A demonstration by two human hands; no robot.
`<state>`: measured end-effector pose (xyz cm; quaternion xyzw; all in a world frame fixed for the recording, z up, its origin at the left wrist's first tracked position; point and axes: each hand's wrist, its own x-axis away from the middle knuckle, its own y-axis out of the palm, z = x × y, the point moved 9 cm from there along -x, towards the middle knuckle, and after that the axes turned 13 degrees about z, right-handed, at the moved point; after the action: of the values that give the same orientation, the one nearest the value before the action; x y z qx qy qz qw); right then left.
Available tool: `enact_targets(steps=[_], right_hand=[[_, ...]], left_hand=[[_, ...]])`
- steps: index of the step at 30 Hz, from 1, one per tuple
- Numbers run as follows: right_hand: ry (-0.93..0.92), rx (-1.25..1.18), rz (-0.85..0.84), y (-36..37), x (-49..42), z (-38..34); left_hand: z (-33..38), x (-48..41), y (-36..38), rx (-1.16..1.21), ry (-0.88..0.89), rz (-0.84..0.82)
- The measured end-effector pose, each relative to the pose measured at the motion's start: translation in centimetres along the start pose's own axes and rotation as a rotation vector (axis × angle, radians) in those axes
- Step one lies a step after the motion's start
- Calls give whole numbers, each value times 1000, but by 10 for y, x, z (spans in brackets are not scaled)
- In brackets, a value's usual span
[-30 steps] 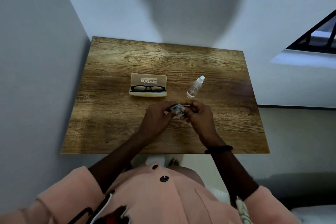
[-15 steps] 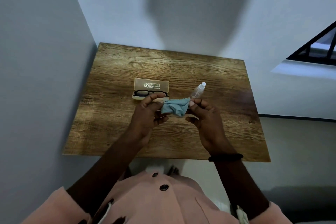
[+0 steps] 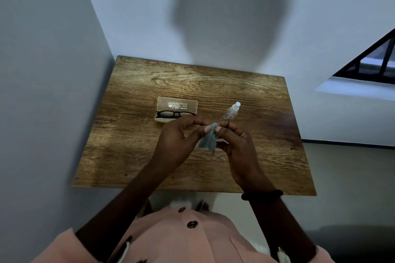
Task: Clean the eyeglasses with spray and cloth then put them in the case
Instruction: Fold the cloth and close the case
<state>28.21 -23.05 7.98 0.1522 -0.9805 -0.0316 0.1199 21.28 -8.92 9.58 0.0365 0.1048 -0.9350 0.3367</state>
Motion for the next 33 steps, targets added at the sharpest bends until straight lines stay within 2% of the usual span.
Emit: enact_targets(steps=[3,6,9,12,16,18,22,26,33], right_hand=[[-106,63,33,-2,1,-10],[-145,103,66,-5,1,-13],[-102,102,95,-10,-1,-11],[-56,111,142,-15,-3,-8],[-337,461,264,-17,0,-26],[-470,447,225,-7,8,-39],[-590,421,159,14,20,-55],[-652,401,214,13,20,-62],[-505,348,197,0,4,-57]], left_hand=[[2,-1,0,-16,4,9],[-4,-2,-2,91,-91,44],[-14,-4,-7,240,-214,76],[-14,-6,-11,347,-236,89],[-12,-6,-14,368,-240,129],[-8,-6,-16,315,-202,146],[5,-6,-16,199,-65,128],[18,-4,-18,60,105,140],[22,-5,-12,-255,250,25]])
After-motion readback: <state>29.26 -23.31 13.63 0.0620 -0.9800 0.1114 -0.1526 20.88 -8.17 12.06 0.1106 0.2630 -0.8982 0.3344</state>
